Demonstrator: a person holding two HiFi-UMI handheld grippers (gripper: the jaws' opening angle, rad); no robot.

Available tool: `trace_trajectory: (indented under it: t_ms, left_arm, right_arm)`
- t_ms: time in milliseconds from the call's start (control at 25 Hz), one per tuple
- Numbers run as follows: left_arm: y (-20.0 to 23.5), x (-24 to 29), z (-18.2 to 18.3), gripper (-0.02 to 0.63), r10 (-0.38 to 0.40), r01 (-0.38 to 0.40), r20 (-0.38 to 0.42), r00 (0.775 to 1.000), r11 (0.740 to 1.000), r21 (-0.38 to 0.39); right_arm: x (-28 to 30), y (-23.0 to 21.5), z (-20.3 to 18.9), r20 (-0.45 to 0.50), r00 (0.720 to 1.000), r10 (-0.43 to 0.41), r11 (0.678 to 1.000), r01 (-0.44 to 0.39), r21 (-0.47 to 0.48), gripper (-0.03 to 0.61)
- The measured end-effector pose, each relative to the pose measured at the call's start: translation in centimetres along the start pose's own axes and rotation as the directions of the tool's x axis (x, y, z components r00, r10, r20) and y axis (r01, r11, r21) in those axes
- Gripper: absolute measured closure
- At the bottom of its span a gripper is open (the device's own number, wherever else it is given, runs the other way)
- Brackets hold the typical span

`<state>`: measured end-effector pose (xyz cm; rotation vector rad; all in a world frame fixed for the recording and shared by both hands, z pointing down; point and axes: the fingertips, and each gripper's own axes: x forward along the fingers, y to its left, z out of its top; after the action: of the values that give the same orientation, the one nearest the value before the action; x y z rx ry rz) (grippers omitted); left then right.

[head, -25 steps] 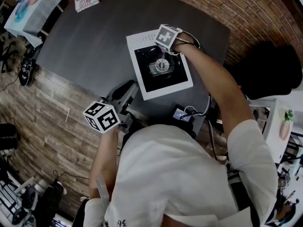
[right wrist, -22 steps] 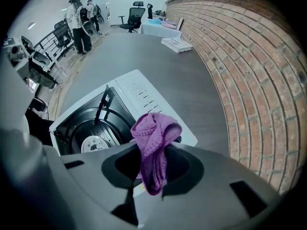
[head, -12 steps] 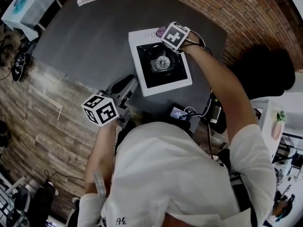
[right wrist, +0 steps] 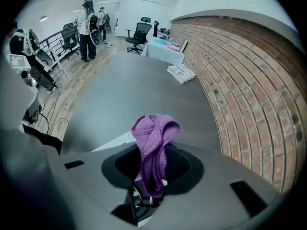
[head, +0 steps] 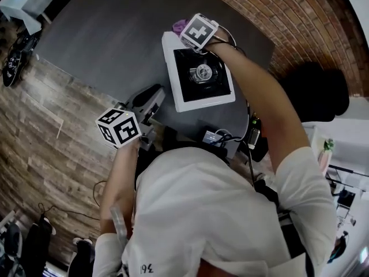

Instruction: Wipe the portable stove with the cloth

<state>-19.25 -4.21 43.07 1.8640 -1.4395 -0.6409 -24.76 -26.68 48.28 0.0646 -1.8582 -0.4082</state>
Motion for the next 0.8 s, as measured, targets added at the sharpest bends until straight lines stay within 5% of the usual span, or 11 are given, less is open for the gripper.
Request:
trace_trajectory:
  t_ms: [360, 560, 800]
  left_arm:
    - [2.3, -3.9, 1.3, 0.546, 0.014, -0.01, 0.067, 0.998, 0.998, -0.054]
    - [3.4, -5.4, 1.3, 0.546, 0.014, -0.009, 0.067, 0.998, 0.997, -0.071]
    - [3.7, -5.7, 1.1, 0.546, 0.001, 0.003, 0.055, 0.998, 0.997, -0.08]
  right_arm:
    - [3.3, 1.1, 5.6, -0.093, 0.992, -0.083, 0.986, 0.069, -0.149, 0.465]
    - [4.8, 1.5, 7.4, -0.103, 0.976, -0.19, 0.933, 0.147, -0.328, 0.465]
    - [6.5, 6.2, 5.0, -0.142, 0.982, -0.127, 0.907, 0.057, -0.418, 0.468]
